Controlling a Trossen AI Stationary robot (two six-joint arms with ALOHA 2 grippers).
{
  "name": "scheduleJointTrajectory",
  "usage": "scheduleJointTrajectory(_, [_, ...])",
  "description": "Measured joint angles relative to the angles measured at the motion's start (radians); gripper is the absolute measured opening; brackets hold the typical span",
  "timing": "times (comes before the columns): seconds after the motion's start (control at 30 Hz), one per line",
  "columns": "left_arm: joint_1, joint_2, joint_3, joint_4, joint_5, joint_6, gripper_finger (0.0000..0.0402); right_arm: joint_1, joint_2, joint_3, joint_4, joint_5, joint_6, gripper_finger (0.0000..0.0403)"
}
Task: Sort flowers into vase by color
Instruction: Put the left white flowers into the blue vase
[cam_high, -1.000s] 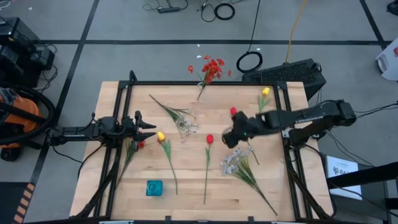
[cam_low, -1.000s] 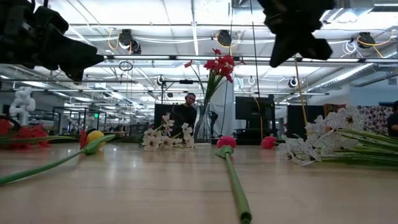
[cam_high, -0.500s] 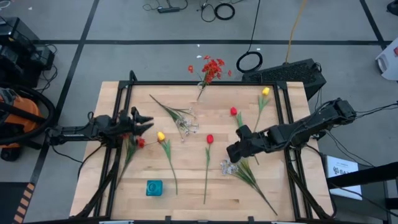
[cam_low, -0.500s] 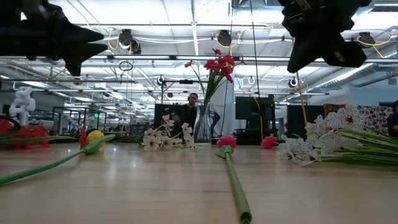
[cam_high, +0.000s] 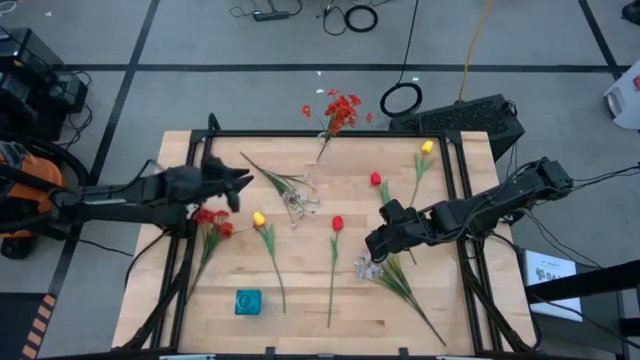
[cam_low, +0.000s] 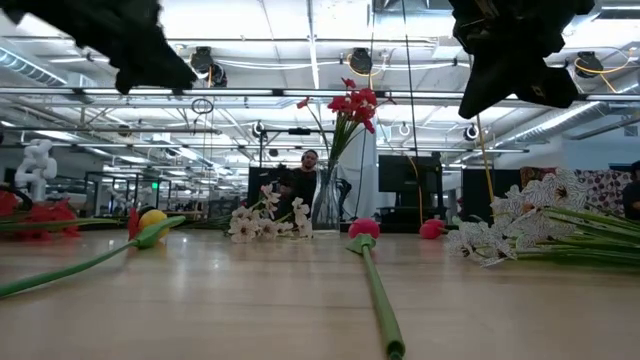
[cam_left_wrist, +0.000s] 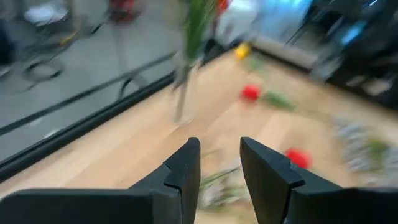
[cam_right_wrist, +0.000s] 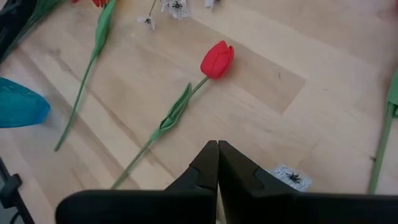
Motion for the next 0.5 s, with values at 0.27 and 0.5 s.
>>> scheduleJointTrajectory(0.27, [0.233, 0.365, 0.235, -0.287, 0.176, 0.357, 0.0118, 0.000, 0.000, 0.000, 0.000, -0.005, -0.069, 0.0000])
scheduleJointTrajectory(0.5, [0.391, 0.626, 0.319, -0.372, 0.324, 0.673, 0.0118, 0.000, 0.000, 0.000, 0.000, -0.006, -0.105, 0.0000])
